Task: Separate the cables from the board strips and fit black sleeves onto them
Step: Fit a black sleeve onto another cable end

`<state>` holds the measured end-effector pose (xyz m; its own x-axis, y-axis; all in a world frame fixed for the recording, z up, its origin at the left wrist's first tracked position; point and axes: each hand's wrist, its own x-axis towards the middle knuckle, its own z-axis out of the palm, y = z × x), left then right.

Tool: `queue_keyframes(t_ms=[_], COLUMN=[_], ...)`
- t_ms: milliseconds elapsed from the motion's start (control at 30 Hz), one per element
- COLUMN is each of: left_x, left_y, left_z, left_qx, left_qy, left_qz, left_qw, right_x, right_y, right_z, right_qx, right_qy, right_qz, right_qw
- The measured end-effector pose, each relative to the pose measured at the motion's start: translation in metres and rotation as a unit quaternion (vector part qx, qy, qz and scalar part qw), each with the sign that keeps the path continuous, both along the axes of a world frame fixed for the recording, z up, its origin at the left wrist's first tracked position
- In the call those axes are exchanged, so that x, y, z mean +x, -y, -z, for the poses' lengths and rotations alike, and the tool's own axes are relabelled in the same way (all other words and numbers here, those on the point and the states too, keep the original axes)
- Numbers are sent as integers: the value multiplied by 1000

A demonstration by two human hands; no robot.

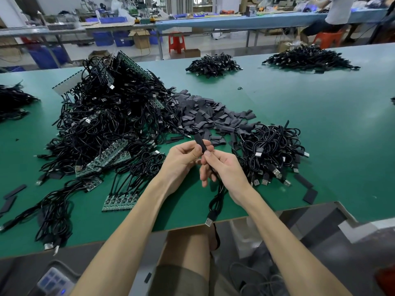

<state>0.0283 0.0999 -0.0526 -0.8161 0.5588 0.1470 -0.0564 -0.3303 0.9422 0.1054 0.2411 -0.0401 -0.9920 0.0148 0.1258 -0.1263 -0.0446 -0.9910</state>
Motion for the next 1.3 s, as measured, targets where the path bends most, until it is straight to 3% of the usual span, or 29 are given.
queue_keyframes(t_ms=[1300], left_x=[8], left_y=[0], left_z=[-11], left_qx=[-17], left_qy=[-2], left_qz=[-4], left_qw=[1000], right_x=[2], right_y=[2], right_z=[1], right_qx=[-39], right_qy=[-4], right_qz=[27], right_qw=[999])
